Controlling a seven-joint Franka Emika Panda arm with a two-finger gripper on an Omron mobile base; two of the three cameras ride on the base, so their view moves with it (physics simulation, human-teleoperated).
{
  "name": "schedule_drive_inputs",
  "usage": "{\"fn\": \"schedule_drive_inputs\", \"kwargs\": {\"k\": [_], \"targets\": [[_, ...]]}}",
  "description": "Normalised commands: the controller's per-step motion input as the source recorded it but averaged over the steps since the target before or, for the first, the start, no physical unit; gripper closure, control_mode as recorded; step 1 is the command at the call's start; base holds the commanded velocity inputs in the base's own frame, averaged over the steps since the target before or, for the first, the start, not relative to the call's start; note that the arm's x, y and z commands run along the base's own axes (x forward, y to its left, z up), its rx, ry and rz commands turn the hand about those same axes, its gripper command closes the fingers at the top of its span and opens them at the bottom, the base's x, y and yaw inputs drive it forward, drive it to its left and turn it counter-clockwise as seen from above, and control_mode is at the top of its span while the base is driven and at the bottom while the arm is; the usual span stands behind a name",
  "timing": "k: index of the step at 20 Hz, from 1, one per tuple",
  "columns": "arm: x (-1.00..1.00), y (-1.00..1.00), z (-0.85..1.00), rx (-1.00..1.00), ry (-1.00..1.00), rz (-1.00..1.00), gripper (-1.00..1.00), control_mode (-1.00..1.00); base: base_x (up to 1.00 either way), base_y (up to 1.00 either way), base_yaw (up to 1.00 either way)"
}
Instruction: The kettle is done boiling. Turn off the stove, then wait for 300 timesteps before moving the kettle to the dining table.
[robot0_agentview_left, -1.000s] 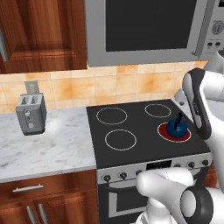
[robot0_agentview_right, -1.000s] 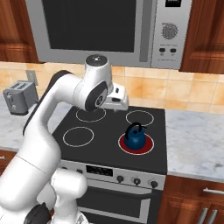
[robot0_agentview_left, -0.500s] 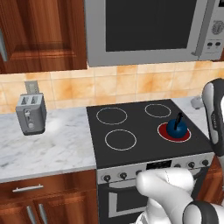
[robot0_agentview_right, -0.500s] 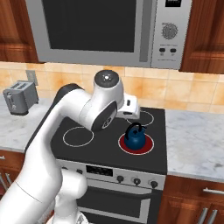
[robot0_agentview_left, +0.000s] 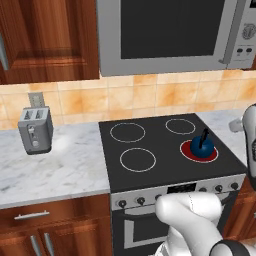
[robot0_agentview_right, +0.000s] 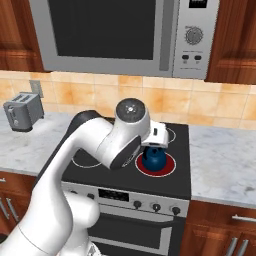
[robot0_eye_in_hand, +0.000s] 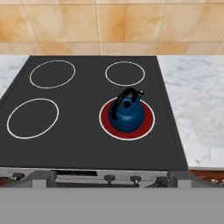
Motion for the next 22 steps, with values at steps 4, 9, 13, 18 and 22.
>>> {"fn": "schedule_drive_inputs", "kwargs": {"k": [4,9,13,18,22], "targets": [[-0.10,-0.21,-0.25,0.00,-0.01,0.00,-1.00,-1.00,0.00,0.00,0.00],[-0.12,-0.22,-0.27,0.00,-0.05,0.00,-1.00,-1.00,0.00,0.00,0.00],[-0.13,-0.17,-0.27,0.00,-0.10,0.00,-1.00,-1.00,0.00,0.00,0.00],[-0.10,-0.15,-0.24,0.00,-0.12,0.00,-1.00,-1.00,0.00,0.00,0.00],[-0.07,-0.21,-0.19,0.00,-0.13,0.00,-1.00,-1.00,0.00,0.00,0.00]]}}
